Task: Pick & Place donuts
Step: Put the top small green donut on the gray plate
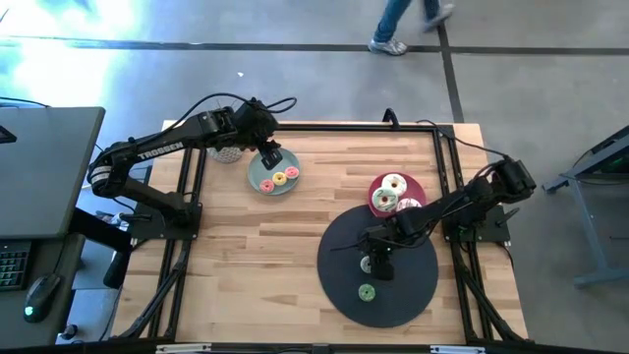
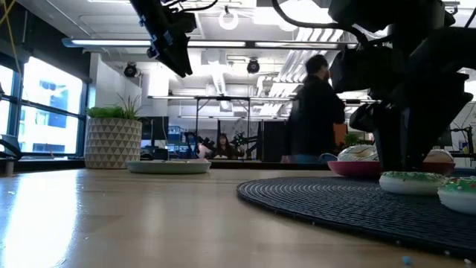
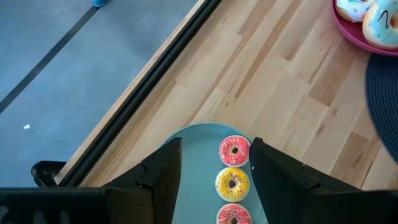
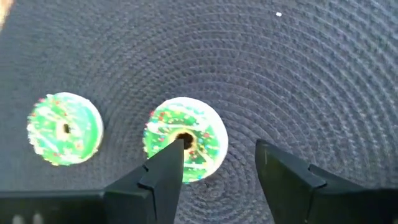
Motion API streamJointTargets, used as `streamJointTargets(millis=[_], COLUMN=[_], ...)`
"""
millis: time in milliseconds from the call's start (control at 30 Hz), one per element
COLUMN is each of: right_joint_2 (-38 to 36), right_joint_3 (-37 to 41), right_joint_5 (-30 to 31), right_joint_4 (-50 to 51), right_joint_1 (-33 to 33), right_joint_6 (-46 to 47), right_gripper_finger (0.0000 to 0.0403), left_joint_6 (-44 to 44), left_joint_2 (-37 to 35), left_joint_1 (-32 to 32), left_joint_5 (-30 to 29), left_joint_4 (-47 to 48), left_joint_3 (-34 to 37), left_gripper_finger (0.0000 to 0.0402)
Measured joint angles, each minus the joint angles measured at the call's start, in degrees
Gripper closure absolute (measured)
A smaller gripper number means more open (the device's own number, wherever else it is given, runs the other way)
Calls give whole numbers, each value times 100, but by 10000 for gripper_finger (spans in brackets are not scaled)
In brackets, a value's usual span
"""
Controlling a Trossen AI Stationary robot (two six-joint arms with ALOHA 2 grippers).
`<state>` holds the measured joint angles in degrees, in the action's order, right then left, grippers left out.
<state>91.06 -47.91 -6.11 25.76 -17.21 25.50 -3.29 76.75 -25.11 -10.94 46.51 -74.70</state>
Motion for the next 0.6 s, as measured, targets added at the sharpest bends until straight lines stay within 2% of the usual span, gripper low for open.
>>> streamJointTargets(millis=[300,467,600], right_joint_2=[296,293,225], right_joint_3=[8,1,3], right_joint_5=[-4,-106,-412], right_joint_4=[-109,-150,-415], right_joint_1=[-7,24,147], right_joint_6=[-44,-89,-239], right_gripper_finger=[238,281,326], left_joint_6=[0,32,50], left_joint_2=[0,0,-11], left_joint_1=[0,0,0], left_joint_5=[0,-4,-29], left_joint_4=[1,-3,1], left_joint_3=[0,0,0], left_gripper_finger=[222,222,222])
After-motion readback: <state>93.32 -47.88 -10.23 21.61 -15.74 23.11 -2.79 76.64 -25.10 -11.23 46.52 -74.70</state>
